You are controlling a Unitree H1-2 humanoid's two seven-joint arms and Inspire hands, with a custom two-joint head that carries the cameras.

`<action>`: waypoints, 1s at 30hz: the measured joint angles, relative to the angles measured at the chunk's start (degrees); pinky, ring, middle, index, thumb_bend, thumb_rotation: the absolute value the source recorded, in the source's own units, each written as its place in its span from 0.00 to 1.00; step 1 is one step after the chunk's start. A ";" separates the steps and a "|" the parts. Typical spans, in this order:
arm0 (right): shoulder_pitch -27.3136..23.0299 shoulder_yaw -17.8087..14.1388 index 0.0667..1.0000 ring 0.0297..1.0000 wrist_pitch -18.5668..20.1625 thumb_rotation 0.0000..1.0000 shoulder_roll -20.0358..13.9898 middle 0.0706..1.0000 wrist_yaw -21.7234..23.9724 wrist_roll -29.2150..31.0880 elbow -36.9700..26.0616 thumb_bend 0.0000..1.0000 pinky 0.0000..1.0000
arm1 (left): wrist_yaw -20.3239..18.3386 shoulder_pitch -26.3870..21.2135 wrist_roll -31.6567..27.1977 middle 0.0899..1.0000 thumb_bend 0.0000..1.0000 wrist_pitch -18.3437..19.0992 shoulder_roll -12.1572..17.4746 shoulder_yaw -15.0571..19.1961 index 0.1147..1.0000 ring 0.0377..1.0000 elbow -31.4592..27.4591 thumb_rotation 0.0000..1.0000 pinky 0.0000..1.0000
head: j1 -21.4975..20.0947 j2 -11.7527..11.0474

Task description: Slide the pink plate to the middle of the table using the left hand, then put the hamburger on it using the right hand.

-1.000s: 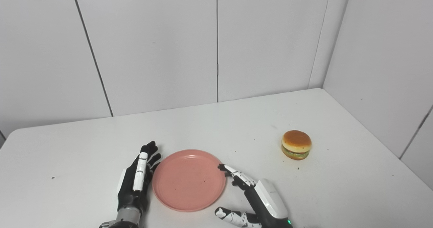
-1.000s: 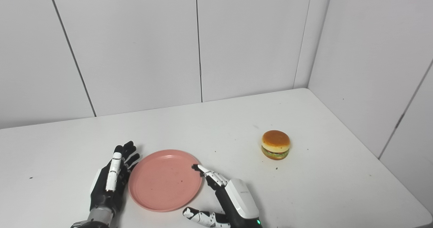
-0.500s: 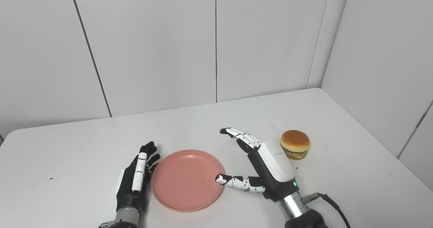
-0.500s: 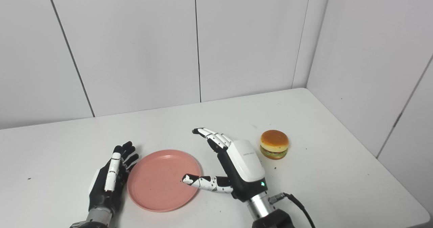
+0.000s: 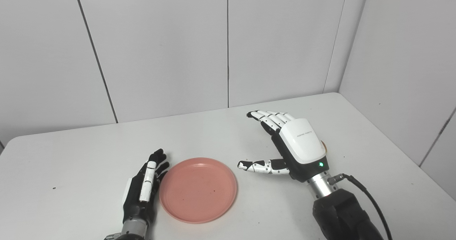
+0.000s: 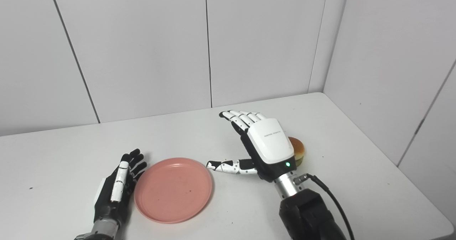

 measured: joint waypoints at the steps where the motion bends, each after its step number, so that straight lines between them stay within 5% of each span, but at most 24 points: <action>1: -0.39 -0.18 0.78 0.80 0.76 0.86 -0.54 0.80 0.86 -0.43 0.60 0.80 0.83 | -0.03 -0.03 0.00 0.87 0.64 -0.01 0.00 -0.03 0.79 0.86 0.06 0.86 0.86 | 0.00 -0.09; 19: -5.49 -0.30 0.70 0.75 6.81 0.79 -6.60 0.73 2.57 -2.23 11.85 0.82 0.75 | -0.09 -0.16 -0.02 0.89 0.67 -0.25 -0.13 -0.13 0.82 0.89 0.40 0.86 0.90 | 0.79 0.18; 30: -7.44 0.47 0.70 0.73 7.29 0.77 -8.26 0.72 2.44 -1.35 18.10 0.82 0.71 | -0.09 -0.13 -0.01 0.89 0.67 -0.28 -0.30 -0.27 0.81 0.89 0.38 0.85 0.89 | 1.23 0.35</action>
